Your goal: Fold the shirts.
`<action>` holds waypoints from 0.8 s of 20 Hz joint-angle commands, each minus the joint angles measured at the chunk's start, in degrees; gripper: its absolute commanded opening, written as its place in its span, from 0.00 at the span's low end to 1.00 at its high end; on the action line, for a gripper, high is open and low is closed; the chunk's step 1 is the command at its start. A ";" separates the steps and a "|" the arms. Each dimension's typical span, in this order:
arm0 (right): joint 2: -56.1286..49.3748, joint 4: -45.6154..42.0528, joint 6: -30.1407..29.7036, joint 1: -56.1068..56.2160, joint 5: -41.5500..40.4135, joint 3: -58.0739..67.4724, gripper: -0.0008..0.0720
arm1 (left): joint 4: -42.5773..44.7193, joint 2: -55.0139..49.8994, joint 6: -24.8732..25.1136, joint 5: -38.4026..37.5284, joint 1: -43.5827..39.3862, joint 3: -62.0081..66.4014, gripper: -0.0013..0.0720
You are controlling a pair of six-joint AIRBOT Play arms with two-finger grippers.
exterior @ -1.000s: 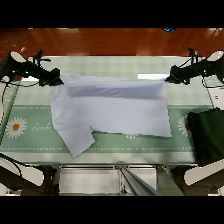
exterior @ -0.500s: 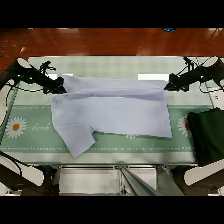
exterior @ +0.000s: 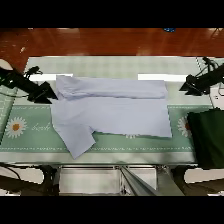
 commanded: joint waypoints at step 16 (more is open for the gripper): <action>29.70 12.46 -7.50 -13.31 -12.55 -41.75 0.57 | -11.93 23.69 5.18 22.01 5.01 -50.77 0.71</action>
